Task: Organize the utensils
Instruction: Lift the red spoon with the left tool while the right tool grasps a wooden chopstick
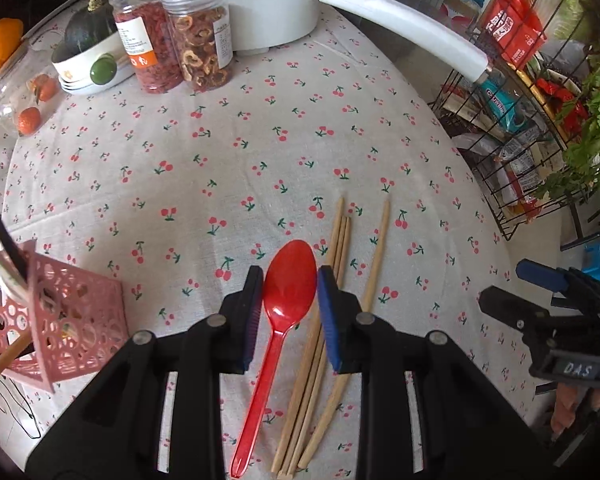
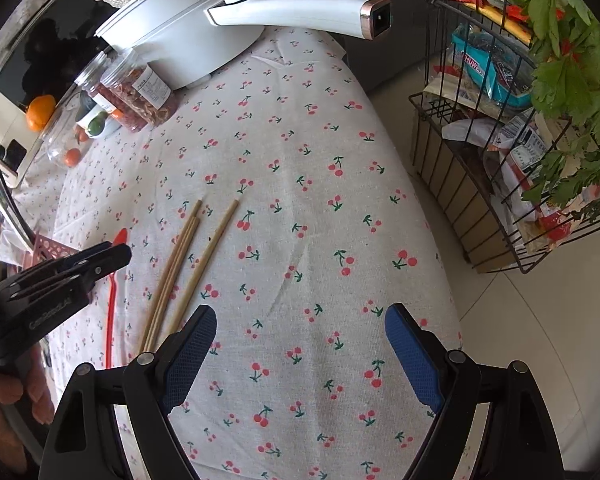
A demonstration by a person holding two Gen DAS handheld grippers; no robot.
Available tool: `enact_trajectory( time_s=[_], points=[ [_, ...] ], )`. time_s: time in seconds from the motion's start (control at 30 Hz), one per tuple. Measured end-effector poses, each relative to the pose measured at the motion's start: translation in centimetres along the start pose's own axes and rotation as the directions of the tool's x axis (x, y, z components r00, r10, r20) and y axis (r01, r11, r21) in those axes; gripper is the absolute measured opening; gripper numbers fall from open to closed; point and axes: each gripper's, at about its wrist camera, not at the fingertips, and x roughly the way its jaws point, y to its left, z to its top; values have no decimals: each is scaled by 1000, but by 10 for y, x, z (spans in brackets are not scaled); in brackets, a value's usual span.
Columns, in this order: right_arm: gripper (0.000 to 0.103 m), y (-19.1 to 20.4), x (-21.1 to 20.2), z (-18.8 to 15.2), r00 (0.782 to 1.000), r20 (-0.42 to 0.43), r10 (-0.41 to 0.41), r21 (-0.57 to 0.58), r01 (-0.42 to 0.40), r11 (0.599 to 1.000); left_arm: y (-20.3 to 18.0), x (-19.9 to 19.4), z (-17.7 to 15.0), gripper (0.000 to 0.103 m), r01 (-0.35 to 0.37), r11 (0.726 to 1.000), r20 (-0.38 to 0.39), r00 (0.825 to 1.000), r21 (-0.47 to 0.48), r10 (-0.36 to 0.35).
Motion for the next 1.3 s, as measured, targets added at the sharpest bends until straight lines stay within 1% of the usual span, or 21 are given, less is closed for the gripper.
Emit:
enact_trajectory(
  time_s=[0.1,0.2,0.27,0.33,0.4,0.43,0.5,0.57,0.67,0.7,0.77,0.8,0.83,0.87,0.9,1.0,1.07,1.17,1.23,1.3],
  points=[
    [87,8,9,1,1000,-18,2,4,-2,1000,9,-33,-18,29,1,1000,65,998,21,-2],
    [87,17,19,3,999,-39,8,15,-8,1000,21,-61,-37,29,16,999,116,993,30,-19],
    [87,23,27,5,998,-54,13,29,-11,1000,27,-76,-50,29,20,999,147,989,34,-25],
    [85,31,34,8,998,-60,19,38,-17,999,35,-84,-63,29,44,999,178,983,15,-46],
    [80,40,41,12,998,-62,22,32,-20,999,47,-88,-75,29,72,997,209,976,-14,-68],
    [78,46,46,14,998,-63,21,30,-19,999,51,-87,-79,29,72,997,214,975,-33,-64],
    [69,55,54,17,997,-69,16,27,-15,1000,59,-86,-83,29,75,995,205,977,-59,-62],
    [62,64,60,19,997,-71,4,19,-3,1000,64,-90,-85,29,83,995,219,973,-58,-69],
    [57,82,66,22,997,-52,-63,-44,61,997,72,-95,-90,29,97,994,223,971,-59,-82],
    [56,89,68,22,993,-48,-108,-76,105,992,74,-97,-93,29,101,993,223,971,-61,-85],
    [54,104,74,19,977,-42,-208,-138,200,970,81,-101,-98,30,101,993,228,970,-65,-83],
    [47,109,74,18,973,-29,-230,-157,223,962,84,-102,-99,30,100,993,230,970,-69,-82],
    [40,113,74,18,975,-34,-219,-159,211,965,88,-104,-102,30,102,992,234,969,-75,-81],
    [30,116,74,18,977,-43,-211,-159,202,966,91,-105,-103,30,103,991,237,968,-80,-81],
    [24,118,75,17,977,-45,-207,-166,197,966,94,-107,-105,30,103,991,240,967,-86,-79],
    [13,121,75,14,980,-39,-195,-200,183,963,101,-110,-109,30,100,990,244,967,-99,-73],
    [8,124,74,10,983,-41,-182,-212,169,962,105,-111,-111,29,97,989,246,967,-109,-67],
    [6,125,71,2,990,-39,-138,-203,127,971,110,-115,-114,30,96,988,264,963,-122,-61],
    [6,125,62,-4,995,-28,-96,-189,89,978,111,-121,-115,30,105,986,292,954,-127,-64],
    [6,123,46,-6,998,14,-64,-190,65,980,112,-129,-115,30,117,985,334,940,-128,-68]
  ],
)
